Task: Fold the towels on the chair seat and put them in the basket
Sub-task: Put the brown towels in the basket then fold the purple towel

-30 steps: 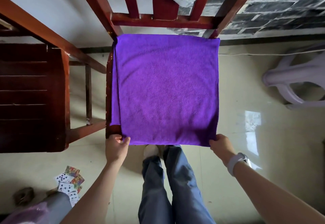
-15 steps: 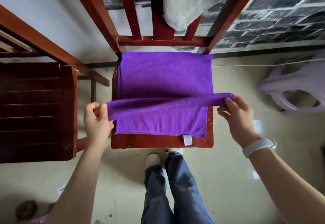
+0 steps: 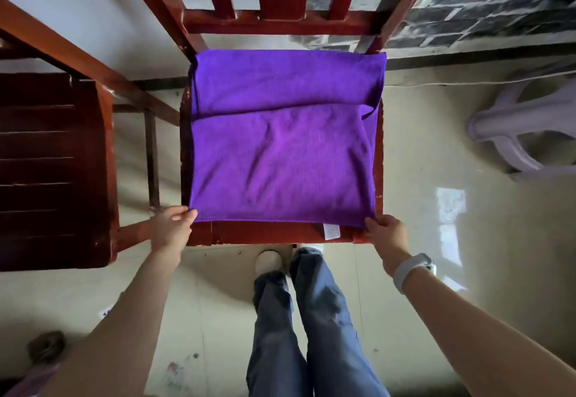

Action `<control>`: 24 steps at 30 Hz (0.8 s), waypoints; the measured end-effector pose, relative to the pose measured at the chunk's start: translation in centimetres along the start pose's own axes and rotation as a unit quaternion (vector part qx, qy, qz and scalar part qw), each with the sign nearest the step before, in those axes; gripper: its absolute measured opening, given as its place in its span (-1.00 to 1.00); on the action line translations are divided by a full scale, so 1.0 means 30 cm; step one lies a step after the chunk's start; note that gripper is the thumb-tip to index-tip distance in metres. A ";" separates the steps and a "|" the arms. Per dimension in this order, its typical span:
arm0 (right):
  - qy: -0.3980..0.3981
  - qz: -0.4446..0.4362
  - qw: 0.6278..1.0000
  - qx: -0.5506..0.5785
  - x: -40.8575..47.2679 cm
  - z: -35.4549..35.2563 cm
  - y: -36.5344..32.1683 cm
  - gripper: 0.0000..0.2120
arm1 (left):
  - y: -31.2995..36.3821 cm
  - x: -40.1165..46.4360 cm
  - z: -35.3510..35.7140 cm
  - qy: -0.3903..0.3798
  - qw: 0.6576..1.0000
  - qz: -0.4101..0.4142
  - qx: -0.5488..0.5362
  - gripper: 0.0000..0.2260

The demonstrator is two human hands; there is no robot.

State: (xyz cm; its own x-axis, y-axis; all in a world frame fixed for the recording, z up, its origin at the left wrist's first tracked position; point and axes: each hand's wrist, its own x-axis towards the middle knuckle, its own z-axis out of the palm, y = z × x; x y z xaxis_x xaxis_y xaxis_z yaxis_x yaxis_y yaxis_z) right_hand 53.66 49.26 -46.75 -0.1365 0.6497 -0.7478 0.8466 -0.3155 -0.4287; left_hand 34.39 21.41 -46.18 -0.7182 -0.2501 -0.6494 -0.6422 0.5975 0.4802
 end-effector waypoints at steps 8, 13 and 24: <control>0.024 -0.061 0.994 -0.090 0.012 0.035 -0.010 -0.78 | -0.004 0.003 0.034 0.068 0.985 0.115 0.108 -0.78; -0.004 -0.058 0.998 -0.020 -0.003 0.056 -0.027 -0.90 | 0.013 0.005 0.061 0.052 0.988 0.109 0.098 -0.79; -0.027 -0.039 0.999 -0.015 0.007 0.006 -0.007 -0.79 | 0.046 0.009 0.046 -0.012 0.986 0.059 0.154 -0.78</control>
State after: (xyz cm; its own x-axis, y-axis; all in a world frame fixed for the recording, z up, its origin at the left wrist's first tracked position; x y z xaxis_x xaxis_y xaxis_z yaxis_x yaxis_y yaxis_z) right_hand 53.35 49.34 -46.92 -0.2302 0.6333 -0.7389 0.8469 -0.2437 -0.4727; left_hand 33.67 23.22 -46.51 -0.7743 -0.1485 -0.6152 -0.4398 0.8253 0.3542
